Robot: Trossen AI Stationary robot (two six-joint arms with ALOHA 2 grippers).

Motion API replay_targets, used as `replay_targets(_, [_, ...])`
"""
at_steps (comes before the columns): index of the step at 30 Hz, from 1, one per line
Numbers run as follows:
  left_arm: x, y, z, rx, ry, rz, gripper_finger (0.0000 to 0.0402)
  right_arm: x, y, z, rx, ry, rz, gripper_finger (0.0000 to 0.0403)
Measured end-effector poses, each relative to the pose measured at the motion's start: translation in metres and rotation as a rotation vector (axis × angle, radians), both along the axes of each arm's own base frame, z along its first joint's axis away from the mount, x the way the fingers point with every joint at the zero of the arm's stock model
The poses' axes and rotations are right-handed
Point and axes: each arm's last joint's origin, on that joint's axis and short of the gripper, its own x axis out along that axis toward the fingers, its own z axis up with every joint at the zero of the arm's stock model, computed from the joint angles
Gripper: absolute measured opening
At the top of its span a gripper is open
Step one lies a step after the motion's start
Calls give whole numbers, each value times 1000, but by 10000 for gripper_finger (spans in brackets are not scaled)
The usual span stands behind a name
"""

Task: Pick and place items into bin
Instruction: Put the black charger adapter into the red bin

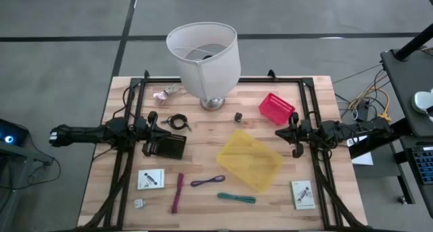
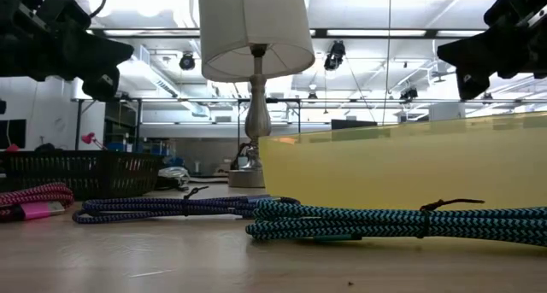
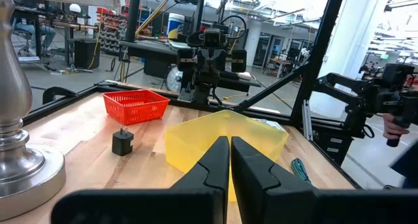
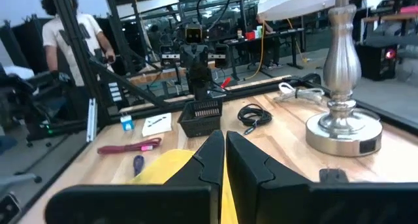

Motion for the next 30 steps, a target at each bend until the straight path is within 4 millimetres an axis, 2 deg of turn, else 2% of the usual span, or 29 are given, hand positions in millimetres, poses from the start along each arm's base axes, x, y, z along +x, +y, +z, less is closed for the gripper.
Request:
replay_targets(12, [0,0,0,0,0,0,0,0,0,0,256,-16,10,9])
replay_targets(20, [0,0,0,-8,-1,3,0,0,0,0,268,-17,9,9])
replay_targets(24, [0,0,3,-168,-31,9,0,0,-1,1,308,-30,-11,9])
replay_targets(30, [-4,3,24,-573,-270,17,0,-1,-5,5,548,-131,-145,9])
